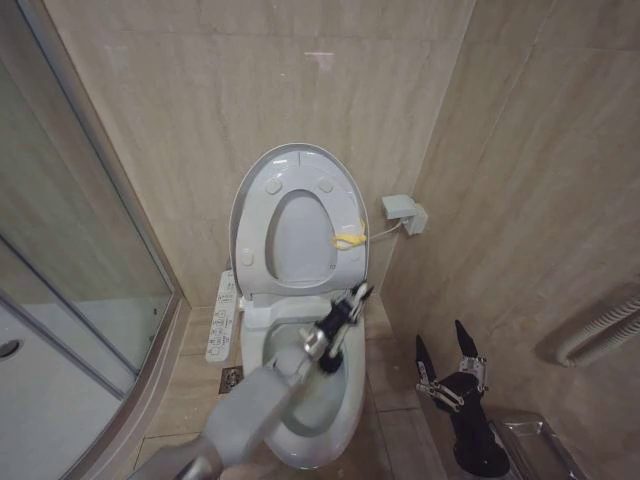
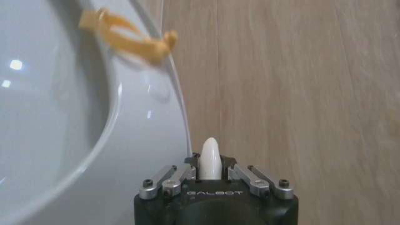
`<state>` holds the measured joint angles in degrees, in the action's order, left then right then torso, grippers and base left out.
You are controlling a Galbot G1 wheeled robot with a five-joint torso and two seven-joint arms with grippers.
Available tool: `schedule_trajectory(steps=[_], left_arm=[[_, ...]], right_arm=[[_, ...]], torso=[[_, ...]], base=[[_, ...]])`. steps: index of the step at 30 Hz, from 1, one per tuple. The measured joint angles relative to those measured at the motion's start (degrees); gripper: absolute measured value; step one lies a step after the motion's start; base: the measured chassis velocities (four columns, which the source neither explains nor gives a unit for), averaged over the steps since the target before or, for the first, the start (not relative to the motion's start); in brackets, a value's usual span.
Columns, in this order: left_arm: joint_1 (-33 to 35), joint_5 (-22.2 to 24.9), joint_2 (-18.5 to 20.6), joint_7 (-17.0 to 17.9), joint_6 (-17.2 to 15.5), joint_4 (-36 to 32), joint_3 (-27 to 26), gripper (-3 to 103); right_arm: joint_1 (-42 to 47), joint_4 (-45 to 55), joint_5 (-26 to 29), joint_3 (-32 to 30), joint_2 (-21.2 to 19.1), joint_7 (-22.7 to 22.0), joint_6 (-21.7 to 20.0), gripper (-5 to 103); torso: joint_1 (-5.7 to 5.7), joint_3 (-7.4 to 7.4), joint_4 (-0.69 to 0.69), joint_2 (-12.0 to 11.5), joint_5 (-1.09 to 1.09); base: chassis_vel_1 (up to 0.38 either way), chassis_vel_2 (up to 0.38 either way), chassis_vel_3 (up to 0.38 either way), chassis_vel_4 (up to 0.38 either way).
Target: Open the toilet lid, clean the toilet bowl with a toilet brush, close the toilet lid, and flush.
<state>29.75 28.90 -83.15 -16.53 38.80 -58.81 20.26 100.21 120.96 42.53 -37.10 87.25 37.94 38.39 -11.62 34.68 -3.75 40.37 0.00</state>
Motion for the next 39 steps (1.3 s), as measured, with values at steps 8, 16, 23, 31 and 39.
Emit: schedule_trajectory(steps=[8,16,23,31,39], left_arm=[[3.01,-0.78,2.87,-0.85,0.54,4.41,-0.18,23],[2.06,-0.32,2.19,-0.68,0.21,1.22,-0.29,23],[3.94,-1.05,3.54,-0.90,0.25,2.50,0.61,23],[2.37,-0.15,3.78,-1.10,-0.22,-2.09,1.33,23],[3.05,-0.67,5.74,-3.08,0.53,3.47,2.61,23]], right_arm=[[0.01,-0.52,-0.04,0.48,0.16,0.38,0.28,100],[-0.01,-0.26,-0.10,0.50,0.47,0.41,0.24,100],[0.58,-0.07,-0.21,0.63,0.74,0.63,0.26,100],[0.45,0.11,-0.33,0.33,0.99,0.59,0.15,100],[0.65,-0.11,-0.38,0.21,0.94,0.62,0.20,100]], torso=[[-0.01,0.02,0.18,-0.01,0.02],[0.00,0.00,0.02,0.00,-0.01],[0.00,0.01,0.12,-0.01,0.01],[0.00,0.00,0.03,0.00,0.00],[0.00,0.01,0.14,0.00,0.01]], base=[[0.000,0.000,0.000,0.000],[0.000,0.000,0.000,0.000],[0.000,0.000,0.000,0.000],[0.000,0.000,0.000,0.000],[0.000,0.000,0.000,0.000]])
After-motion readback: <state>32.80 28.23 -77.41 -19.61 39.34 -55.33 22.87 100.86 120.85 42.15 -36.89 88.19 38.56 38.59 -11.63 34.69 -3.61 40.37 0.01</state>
